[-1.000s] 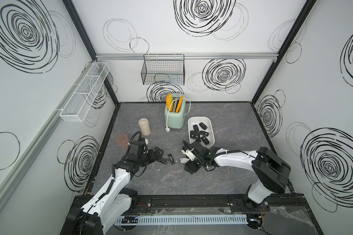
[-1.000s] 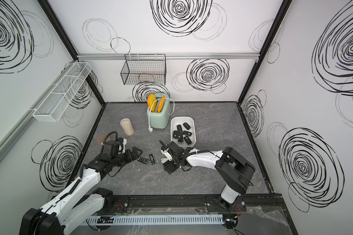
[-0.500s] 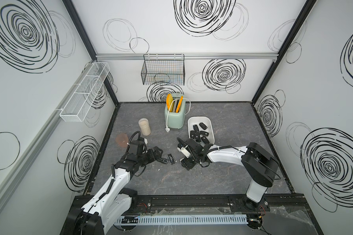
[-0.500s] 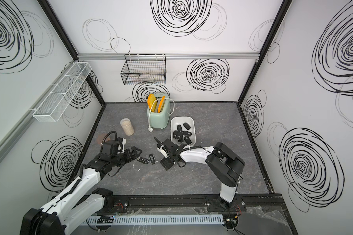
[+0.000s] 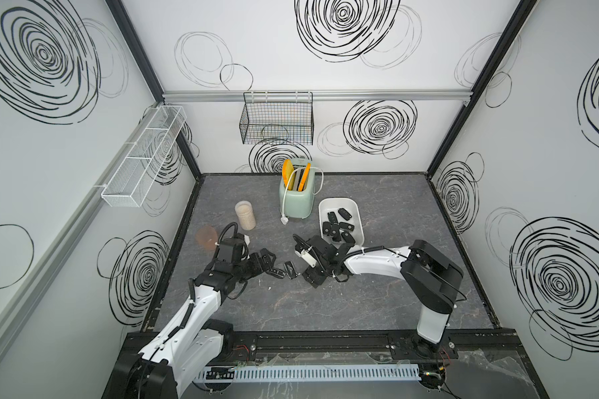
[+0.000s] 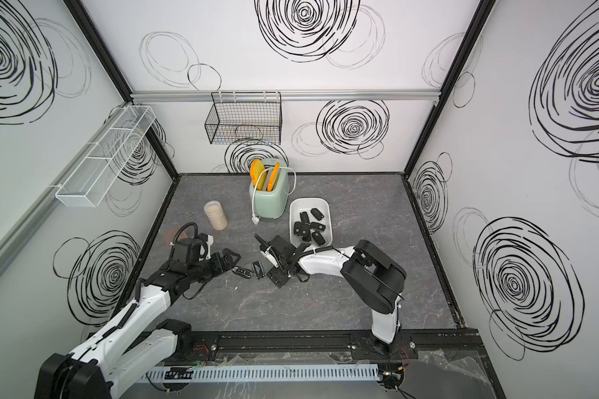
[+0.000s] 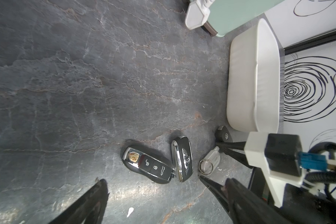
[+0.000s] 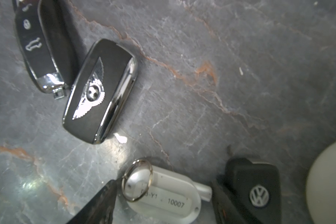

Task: Place the car key into the storage box
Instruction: Pick up the car key from the center of the board.

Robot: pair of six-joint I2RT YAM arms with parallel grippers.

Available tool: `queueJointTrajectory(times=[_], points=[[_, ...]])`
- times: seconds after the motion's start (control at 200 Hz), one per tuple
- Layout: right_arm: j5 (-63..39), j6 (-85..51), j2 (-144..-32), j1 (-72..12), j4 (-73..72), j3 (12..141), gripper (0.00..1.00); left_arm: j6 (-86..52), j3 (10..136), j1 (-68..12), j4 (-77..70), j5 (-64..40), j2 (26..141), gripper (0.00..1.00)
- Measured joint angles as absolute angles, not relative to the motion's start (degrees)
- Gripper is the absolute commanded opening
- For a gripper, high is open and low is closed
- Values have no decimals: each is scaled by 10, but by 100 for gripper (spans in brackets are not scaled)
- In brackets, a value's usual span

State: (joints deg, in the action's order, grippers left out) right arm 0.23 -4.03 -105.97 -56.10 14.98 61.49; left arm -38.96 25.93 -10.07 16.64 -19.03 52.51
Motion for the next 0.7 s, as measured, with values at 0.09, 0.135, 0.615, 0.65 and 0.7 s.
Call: queueJointTrajectory(times=[0.09, 0.135, 0.615, 0.65, 0.7], points=[[7, -35, -1070, -564, 150, 626, 84, -390, 259, -101, 166, -190, 525, 98], [8, -34, -1074, -565, 150, 631, 84, -390, 259, -101, 166, -190, 525, 98], [23, -30, -1081, -587, 144, 637, 71, -389, 259, -99, 166, -190, 524, 98], [23, -29, -1078, -587, 144, 634, 69, -389, 259, -99, 166, -190, 523, 98], [22, -29, -1073, -588, 146, 627, 68, -390, 259, -99, 166, -190, 521, 98]])
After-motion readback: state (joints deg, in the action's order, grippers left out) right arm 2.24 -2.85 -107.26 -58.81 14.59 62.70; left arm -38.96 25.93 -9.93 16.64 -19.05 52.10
